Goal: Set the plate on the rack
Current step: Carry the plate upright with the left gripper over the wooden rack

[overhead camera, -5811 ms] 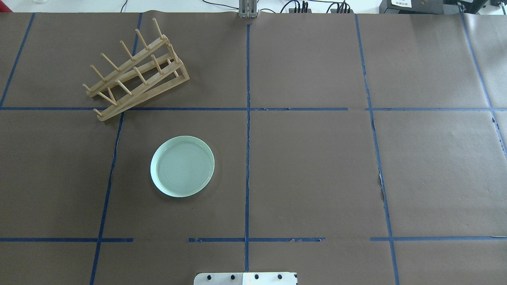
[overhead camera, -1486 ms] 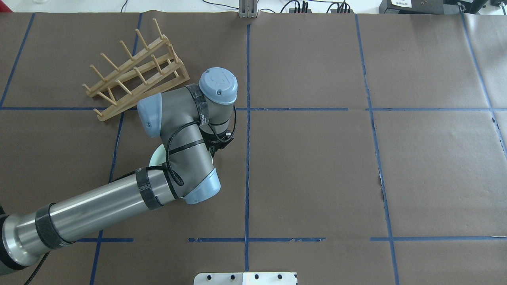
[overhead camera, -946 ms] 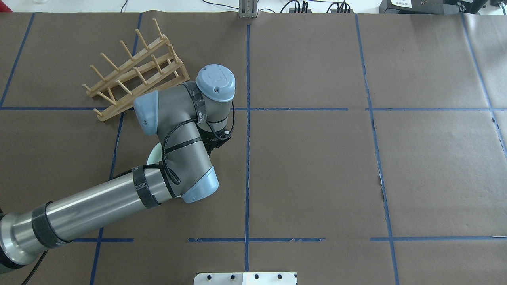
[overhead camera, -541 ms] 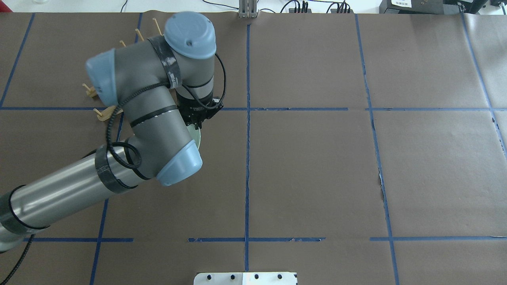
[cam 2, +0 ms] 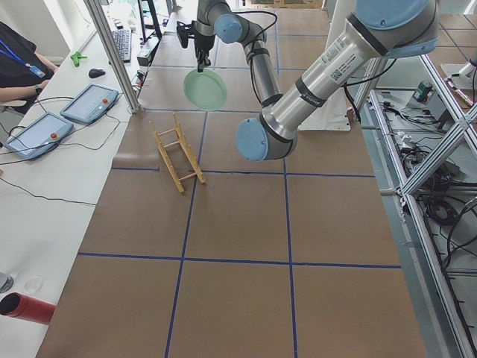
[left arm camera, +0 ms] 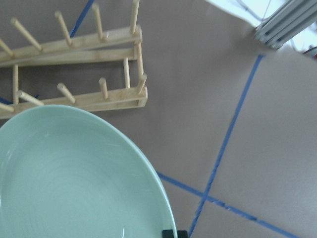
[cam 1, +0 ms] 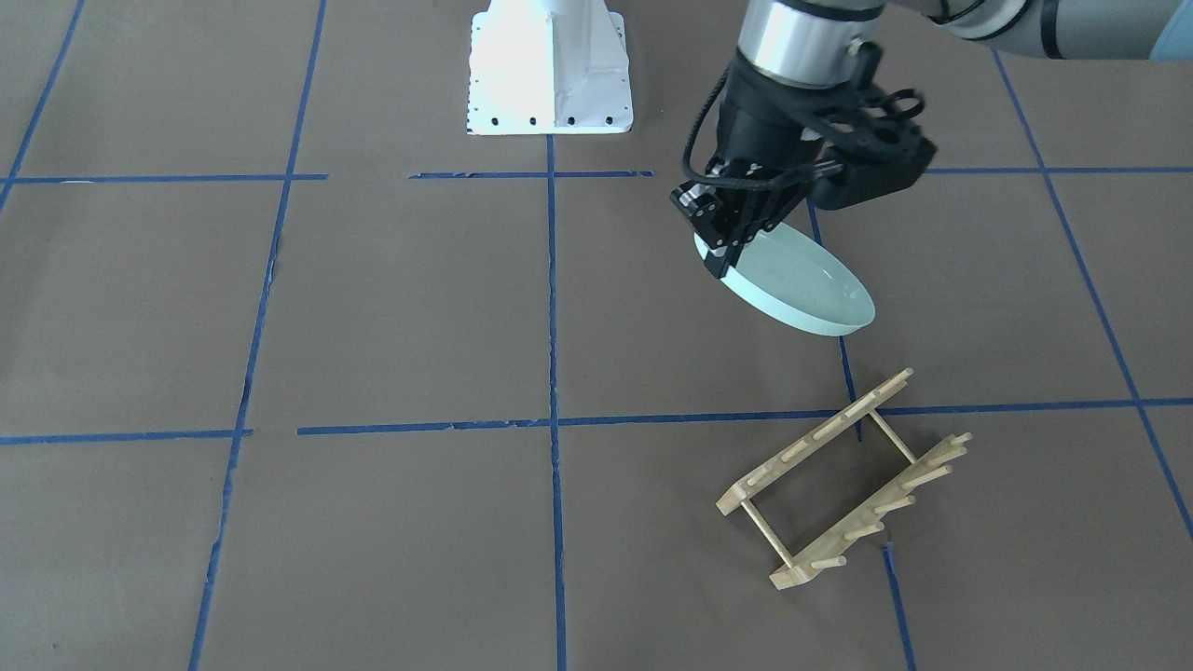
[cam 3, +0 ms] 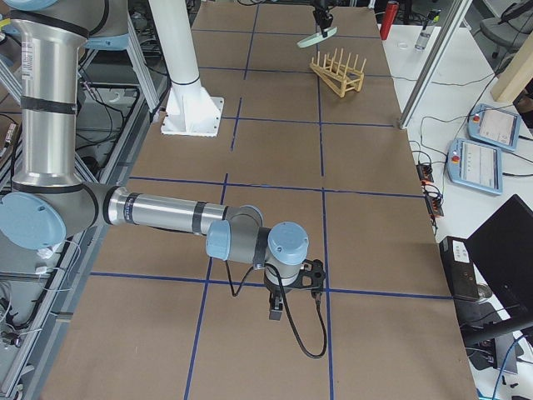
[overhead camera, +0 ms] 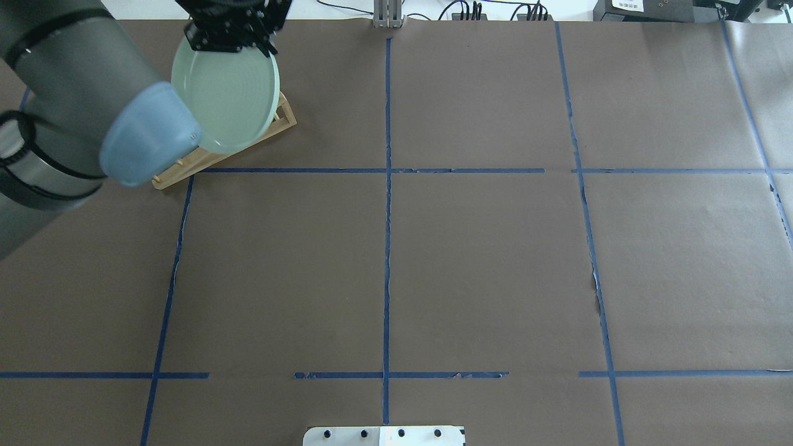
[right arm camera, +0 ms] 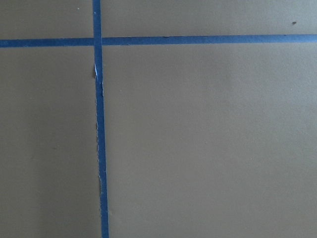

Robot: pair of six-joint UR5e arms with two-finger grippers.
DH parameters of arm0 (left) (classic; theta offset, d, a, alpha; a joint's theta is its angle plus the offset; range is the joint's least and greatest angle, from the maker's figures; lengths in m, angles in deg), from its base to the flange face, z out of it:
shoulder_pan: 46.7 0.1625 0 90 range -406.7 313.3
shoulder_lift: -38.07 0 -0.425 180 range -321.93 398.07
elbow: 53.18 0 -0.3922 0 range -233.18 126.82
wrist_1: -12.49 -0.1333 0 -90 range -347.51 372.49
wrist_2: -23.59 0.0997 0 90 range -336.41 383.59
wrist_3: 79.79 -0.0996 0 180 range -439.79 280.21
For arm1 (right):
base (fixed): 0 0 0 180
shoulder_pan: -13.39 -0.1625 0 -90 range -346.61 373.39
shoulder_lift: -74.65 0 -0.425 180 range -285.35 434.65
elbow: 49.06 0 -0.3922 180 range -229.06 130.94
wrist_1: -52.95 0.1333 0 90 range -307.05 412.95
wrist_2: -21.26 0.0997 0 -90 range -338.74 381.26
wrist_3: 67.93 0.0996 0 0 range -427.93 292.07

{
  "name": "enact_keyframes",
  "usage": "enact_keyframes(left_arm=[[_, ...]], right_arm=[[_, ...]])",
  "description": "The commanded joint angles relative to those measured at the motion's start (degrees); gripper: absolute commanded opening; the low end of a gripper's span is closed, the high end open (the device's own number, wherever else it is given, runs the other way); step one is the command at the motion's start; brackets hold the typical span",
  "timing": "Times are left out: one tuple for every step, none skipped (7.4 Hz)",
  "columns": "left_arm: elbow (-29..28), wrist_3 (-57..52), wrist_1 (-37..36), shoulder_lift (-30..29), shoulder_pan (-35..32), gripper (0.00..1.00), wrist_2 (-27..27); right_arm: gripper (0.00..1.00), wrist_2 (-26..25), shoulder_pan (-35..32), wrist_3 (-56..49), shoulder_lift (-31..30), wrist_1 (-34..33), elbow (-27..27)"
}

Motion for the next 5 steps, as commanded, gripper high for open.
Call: enact_keyframes(left_arm=[[-0.36,2.81,16.17,3.71,-10.23,0.0,-5.4],[-1.33,8.05,29.84,8.71,-11.31,0.0,-6.21],[-6.03,14.46,46.85,11.63,-11.23,0.0,-5.96],[-11.56,18.09,61.38,12.62,-11.06,0.0,-4.39],[-16.32,18.38,71.88,12.71,-10.45,0.0,1.19]], right_arm=[[1.0,0.0,0.0,0.0,0.0,0.0,0.09],[1.0,0.0,0.0,0.0,0.0,0.0,0.0],[1.0,0.0,0.08,0.0,0.0,0.0,0.09],[1.0,0.0,0.0,0.0,0.0,0.0,0.09],[1.0,0.0,0.0,0.0,0.0,0.0,0.09]])
